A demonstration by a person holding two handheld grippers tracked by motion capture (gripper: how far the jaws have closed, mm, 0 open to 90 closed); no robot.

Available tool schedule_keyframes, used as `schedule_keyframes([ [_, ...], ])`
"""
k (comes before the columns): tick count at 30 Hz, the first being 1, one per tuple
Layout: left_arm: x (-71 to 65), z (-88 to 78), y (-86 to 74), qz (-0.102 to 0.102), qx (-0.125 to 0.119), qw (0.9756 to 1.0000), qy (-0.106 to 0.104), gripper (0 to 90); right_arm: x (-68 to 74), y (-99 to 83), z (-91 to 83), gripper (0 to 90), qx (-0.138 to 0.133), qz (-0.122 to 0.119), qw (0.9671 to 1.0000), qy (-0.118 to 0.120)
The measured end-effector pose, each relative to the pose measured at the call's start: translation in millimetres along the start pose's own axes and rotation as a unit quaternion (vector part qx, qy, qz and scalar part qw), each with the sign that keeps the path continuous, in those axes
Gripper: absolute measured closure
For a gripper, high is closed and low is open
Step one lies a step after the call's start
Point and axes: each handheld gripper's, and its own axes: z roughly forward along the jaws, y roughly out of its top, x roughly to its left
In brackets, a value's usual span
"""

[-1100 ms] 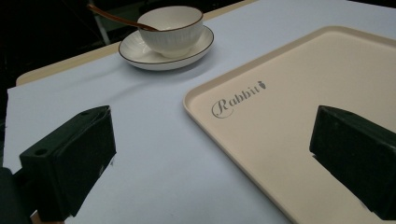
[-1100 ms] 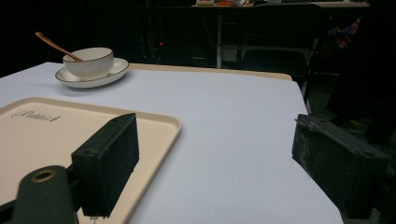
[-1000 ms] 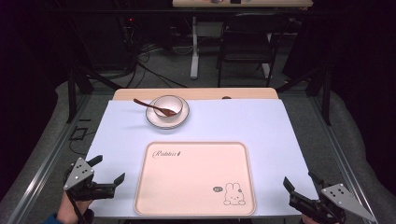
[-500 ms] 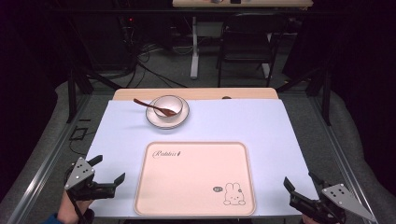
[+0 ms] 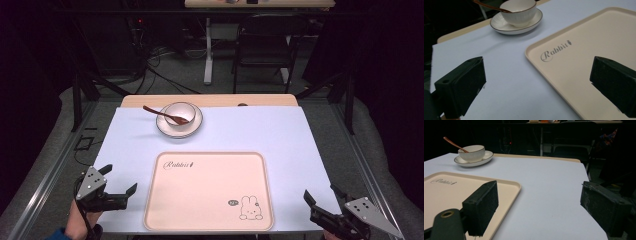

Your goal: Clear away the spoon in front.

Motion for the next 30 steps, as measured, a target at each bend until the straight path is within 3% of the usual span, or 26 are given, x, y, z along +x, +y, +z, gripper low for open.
schedule_keyframes([
  [7,1.4,4.1,4.3,-0.007,-0.001,0.9997,0.025,0.2,-0.3,0.0,0.1,13.8,-0.001,-0.001,1.0,0.0],
  [10,5.7,8.3,7.3,-0.025,0.005,0.9991,0.033,0.1,-1.0,-0.1,0.8,13.8,0.001,0.005,1.0,0.0],
  [17,6.8,15.5,15.1,-0.03,-0.009,0.9985,0.046,0.0,-0.7,-0.1,0.9,13.9,0.0,0.0,1.0,0.001],
  [30,9.6,35.2,24.7,-0.038,-0.012,0.9981,0.046,0.0,-1.0,-0.3,0.6,13.9,-0.002,0.003,1.0,0.003],
])
